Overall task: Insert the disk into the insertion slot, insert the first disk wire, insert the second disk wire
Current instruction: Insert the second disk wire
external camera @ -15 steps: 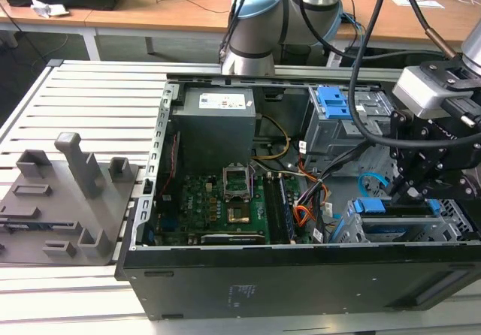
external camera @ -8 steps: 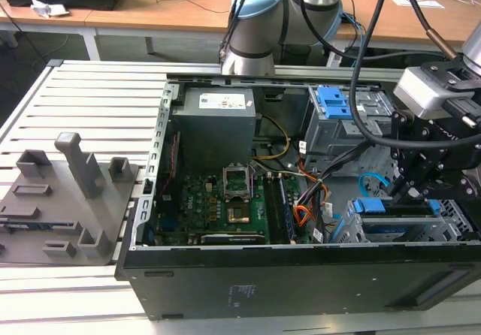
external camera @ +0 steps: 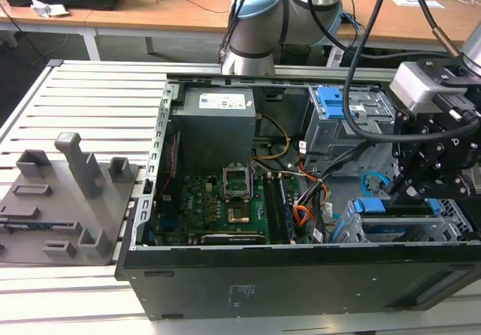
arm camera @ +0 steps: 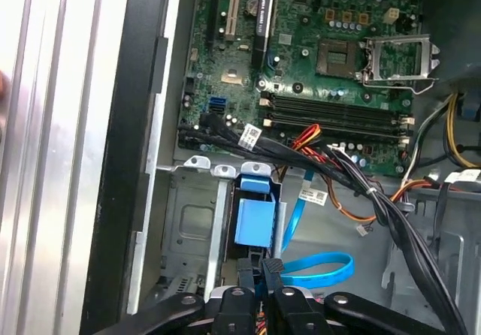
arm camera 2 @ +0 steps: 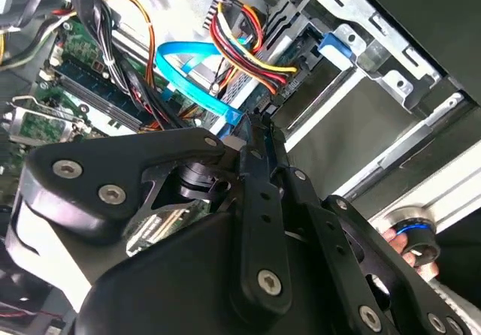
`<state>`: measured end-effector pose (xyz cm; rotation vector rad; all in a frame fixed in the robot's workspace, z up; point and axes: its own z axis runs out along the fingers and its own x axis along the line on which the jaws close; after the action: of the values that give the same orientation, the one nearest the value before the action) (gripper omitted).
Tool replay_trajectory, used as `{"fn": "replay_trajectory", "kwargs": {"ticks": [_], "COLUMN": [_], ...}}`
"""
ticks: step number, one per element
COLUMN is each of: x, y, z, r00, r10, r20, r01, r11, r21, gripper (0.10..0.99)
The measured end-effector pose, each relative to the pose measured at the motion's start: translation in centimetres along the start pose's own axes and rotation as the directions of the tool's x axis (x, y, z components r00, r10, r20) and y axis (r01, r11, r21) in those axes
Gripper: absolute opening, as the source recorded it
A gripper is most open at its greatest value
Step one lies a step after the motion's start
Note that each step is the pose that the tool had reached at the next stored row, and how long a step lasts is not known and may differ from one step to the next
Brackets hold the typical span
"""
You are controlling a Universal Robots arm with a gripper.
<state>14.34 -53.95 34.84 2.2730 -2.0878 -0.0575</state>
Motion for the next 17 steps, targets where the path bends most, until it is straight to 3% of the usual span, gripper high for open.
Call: {"fn": "replay_trajectory", "kwargs": {"ticks": [6,9,11,17], "x": [0.0,0.0,0.03,-0.04], "y": [0.0,-0.01,-0.29,-0.64], "z": [0.02,0.04,0.04,0.43], "r00": [0.994,0.9836,0.9811,0.982], "r10": [0.109,0.18,0.193,0.189], "r20": [0.0048,0.0075,0.0082,0.0078], "r01": [-0.109,-0.18,-0.193,-0.189], "r11": [0.9941,0.9836,0.9811,0.982], "r21": [-0.001,-0.003,-0.003,-0.003], "gripper": [0.165,0.165,0.165,0.165]}}
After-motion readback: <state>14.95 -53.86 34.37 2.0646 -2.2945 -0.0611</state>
